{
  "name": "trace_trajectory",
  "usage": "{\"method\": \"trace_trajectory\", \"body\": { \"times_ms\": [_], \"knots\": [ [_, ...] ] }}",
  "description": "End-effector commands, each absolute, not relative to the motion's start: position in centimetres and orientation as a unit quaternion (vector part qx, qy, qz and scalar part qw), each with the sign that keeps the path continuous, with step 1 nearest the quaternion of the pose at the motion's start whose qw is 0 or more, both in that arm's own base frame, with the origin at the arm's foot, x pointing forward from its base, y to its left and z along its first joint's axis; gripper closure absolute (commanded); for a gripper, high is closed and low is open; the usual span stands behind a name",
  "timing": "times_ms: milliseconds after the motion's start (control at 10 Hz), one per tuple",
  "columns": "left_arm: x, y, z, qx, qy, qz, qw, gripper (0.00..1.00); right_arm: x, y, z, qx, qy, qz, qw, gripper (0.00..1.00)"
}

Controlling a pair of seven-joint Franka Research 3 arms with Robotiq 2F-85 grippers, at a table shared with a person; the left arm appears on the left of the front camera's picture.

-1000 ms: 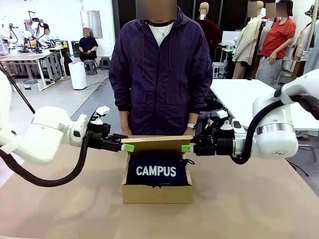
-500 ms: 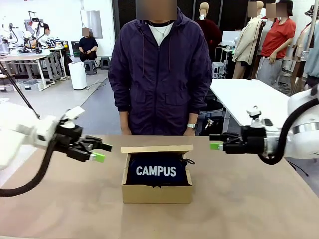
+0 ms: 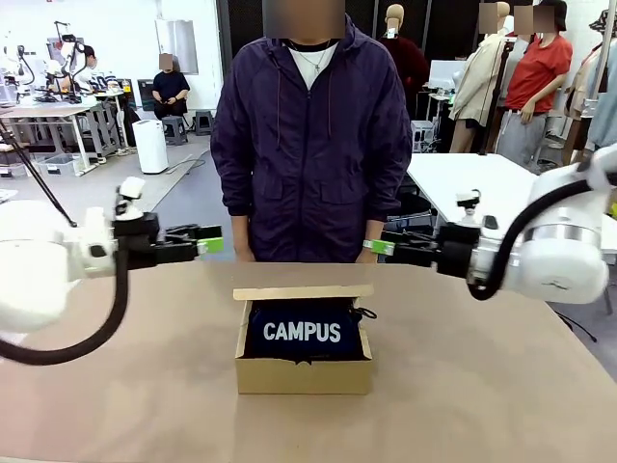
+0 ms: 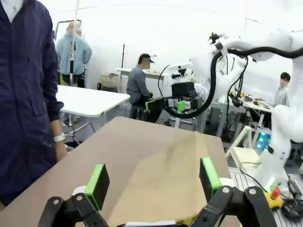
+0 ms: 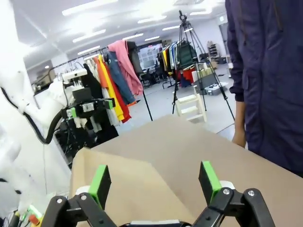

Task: Pack the items into the box.
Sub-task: Close the Mailer Box.

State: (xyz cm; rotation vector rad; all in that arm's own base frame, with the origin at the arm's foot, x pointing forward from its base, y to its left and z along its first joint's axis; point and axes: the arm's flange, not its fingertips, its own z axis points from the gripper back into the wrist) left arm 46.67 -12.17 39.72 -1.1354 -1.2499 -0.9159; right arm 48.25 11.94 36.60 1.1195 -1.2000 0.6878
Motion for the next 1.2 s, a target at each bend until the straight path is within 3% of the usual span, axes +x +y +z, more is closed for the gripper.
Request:
{"method": "trace_trajectory", "body": {
  "times_ms": [0,400,800,1100],
  "knots": [
    [50.2,-15.0,38.5,-0.48,-0.525,-0.407,0.573,0.0,51.1,15.0,36.4,0.485,-0.508,0.306,0.642,0.0],
    [53.1,-20.6,34.2,-0.533,-0.403,-0.446,0.596,0.0,51.7,20.6,35.0,0.442,-0.447,0.407,0.663,0.0],
    [50.1,-22.2,32.1,-0.546,-0.301,-0.492,0.608,0.0,47.7,21.7,32.7,0.393,-0.376,0.501,0.674,0.0],
    [49.4,-22.7,30.2,-0.54,-0.248,-0.509,0.623,0.0,46.0,21.9,30.7,0.367,-0.348,0.505,0.7,0.0]
  ]
}}
